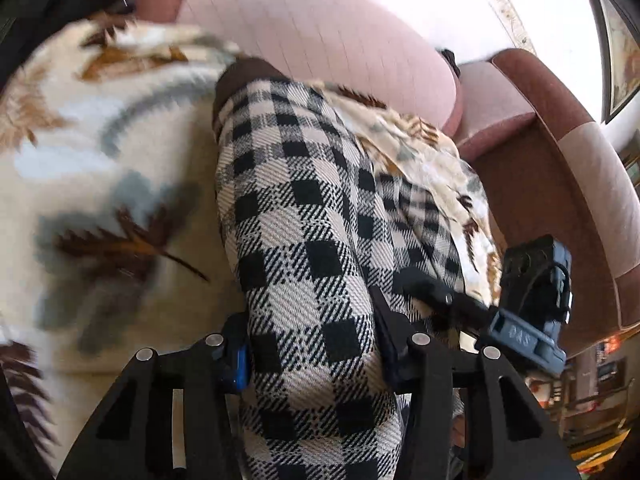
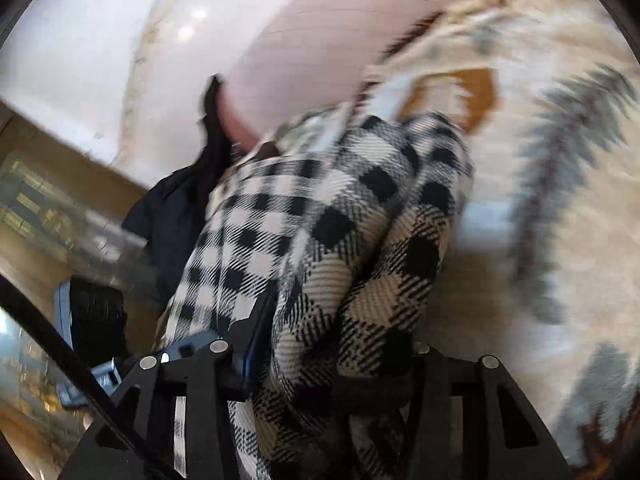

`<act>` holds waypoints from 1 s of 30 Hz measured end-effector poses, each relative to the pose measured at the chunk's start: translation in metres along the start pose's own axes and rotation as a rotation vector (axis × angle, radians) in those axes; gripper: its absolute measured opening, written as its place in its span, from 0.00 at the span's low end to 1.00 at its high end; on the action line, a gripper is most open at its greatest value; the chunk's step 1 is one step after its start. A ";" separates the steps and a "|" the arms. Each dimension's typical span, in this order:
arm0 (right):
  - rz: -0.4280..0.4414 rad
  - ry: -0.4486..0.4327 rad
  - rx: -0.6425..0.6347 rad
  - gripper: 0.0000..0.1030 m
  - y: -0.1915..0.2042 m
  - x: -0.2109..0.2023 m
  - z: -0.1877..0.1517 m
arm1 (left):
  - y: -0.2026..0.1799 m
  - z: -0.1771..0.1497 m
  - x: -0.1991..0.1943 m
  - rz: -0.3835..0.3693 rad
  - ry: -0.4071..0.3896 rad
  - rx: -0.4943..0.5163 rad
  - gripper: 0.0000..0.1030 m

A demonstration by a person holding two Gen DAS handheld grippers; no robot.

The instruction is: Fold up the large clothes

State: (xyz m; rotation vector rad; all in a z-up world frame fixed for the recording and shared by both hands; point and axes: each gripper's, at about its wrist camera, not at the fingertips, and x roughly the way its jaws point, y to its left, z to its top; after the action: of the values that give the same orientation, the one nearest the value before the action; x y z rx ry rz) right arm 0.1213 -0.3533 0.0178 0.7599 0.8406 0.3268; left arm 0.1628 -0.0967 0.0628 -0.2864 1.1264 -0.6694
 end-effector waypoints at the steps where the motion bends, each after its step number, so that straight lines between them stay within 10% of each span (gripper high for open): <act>1: -0.001 0.005 -0.022 0.49 0.007 0.003 -0.002 | 0.003 0.002 -0.005 0.020 -0.007 0.006 0.46; 6: -0.151 0.005 -0.045 0.50 0.007 0.008 -0.002 | 0.026 -0.013 0.004 0.163 0.032 -0.057 0.51; 12: -0.342 -0.098 -0.114 0.54 0.018 -0.017 0.004 | 0.039 -0.043 -0.014 0.145 -0.031 -0.144 0.60; 17: -0.260 -0.163 -0.154 0.54 0.050 -0.036 -0.001 | 0.056 -0.074 -0.028 0.095 -0.044 -0.222 0.65; 23: -0.075 -0.018 -0.189 0.53 0.073 -0.036 -0.033 | 0.060 -0.100 -0.032 0.097 -0.051 -0.250 0.65; 30: -0.233 0.143 -0.095 0.49 0.035 -0.027 -0.075 | 0.043 -0.113 -0.035 0.195 -0.065 -0.164 0.66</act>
State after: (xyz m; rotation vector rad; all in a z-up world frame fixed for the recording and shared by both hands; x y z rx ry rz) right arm 0.0473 -0.3081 0.0258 0.5479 1.0310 0.2123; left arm 0.0670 -0.0285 0.0179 -0.3307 1.1318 -0.3938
